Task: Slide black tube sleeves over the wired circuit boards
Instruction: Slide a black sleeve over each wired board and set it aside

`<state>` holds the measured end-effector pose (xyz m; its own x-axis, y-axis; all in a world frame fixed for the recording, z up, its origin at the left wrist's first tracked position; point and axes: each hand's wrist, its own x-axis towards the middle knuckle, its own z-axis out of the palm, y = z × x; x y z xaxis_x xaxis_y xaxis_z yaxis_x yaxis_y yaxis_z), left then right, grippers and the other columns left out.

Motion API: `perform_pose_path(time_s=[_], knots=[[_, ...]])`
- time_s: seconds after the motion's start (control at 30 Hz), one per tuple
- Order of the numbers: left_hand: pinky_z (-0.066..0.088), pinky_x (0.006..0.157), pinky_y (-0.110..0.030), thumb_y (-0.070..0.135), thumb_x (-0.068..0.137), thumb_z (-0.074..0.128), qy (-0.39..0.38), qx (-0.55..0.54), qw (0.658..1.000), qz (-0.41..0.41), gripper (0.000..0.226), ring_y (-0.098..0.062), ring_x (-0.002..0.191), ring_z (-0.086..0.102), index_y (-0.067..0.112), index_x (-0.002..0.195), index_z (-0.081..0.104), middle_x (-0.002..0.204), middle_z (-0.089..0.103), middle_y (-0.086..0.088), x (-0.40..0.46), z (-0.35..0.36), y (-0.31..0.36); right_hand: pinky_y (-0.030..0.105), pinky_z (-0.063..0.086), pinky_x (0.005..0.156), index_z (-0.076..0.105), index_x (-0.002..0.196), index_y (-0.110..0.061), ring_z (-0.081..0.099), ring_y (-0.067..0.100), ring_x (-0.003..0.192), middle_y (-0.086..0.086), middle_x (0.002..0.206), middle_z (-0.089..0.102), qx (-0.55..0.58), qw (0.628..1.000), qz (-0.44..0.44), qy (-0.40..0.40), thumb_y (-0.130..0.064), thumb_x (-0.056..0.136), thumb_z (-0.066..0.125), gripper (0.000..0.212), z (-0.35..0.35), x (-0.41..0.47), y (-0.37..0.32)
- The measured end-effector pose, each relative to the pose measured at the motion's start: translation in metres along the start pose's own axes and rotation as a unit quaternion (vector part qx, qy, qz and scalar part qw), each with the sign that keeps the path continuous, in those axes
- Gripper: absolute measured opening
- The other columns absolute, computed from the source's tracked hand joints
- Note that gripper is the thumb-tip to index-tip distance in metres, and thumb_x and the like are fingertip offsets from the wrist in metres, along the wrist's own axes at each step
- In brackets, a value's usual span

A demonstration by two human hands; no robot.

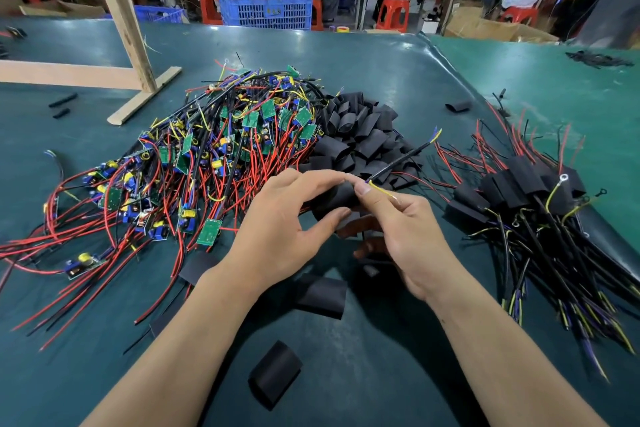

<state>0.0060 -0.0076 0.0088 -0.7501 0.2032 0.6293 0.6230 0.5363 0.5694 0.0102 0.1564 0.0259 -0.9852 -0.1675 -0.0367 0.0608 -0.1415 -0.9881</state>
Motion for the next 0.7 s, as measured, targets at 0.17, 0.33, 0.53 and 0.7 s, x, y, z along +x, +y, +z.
perform_pose_path(time_s=[0.17,0.33,0.53,0.7], knots=[[0.051,0.091,-0.040,0.025,0.085,0.070,-0.013,-0.001,1.000,-0.019,0.041,-0.016,0.102,0.060,0.022,0.126,0.065,0.105,0.062,-0.001,0.000,0.000,0.002,0.023,0.052,0.046,0.078,0.083,-0.025,0.066,0.012,0.058,0.003,0.072,0.072,-0.002,1.000,-0.025,-0.011,-0.025,0.087,0.070,0.010,-0.009,0.004,0.000],[0.050,0.089,-0.043,0.034,0.086,0.070,-0.020,0.025,0.999,0.011,0.045,-0.020,0.097,0.058,0.018,0.128,0.064,0.100,0.059,-0.001,-0.001,0.003,0.004,0.021,0.048,0.043,0.070,0.081,-0.013,0.060,0.013,0.047,0.002,0.060,0.066,-0.007,0.999,-0.038,-0.002,-0.029,0.076,0.076,0.018,-0.014,0.005,0.003],[0.047,0.090,-0.045,0.021,0.087,0.071,0.108,0.089,0.987,0.085,0.032,-0.026,0.101,0.057,0.005,0.115,0.068,0.112,0.066,0.000,0.000,0.002,0.001,0.019,0.044,0.043,0.066,0.082,-0.019,0.053,0.006,0.046,-0.007,0.058,0.061,-0.075,0.954,-0.229,0.178,-0.018,0.087,0.073,0.009,-0.027,0.008,-0.005],[0.046,0.090,-0.039,0.020,0.090,0.066,0.117,0.067,0.988,0.070,0.028,-0.024,0.097,0.058,0.004,0.112,0.067,0.104,0.068,-0.001,-0.001,0.001,-0.001,0.023,0.051,0.047,0.058,0.086,-0.013,0.063,0.014,0.050,-0.001,0.061,0.067,0.115,0.905,-0.227,0.342,-0.010,0.092,0.068,0.011,-0.051,0.014,-0.017]])
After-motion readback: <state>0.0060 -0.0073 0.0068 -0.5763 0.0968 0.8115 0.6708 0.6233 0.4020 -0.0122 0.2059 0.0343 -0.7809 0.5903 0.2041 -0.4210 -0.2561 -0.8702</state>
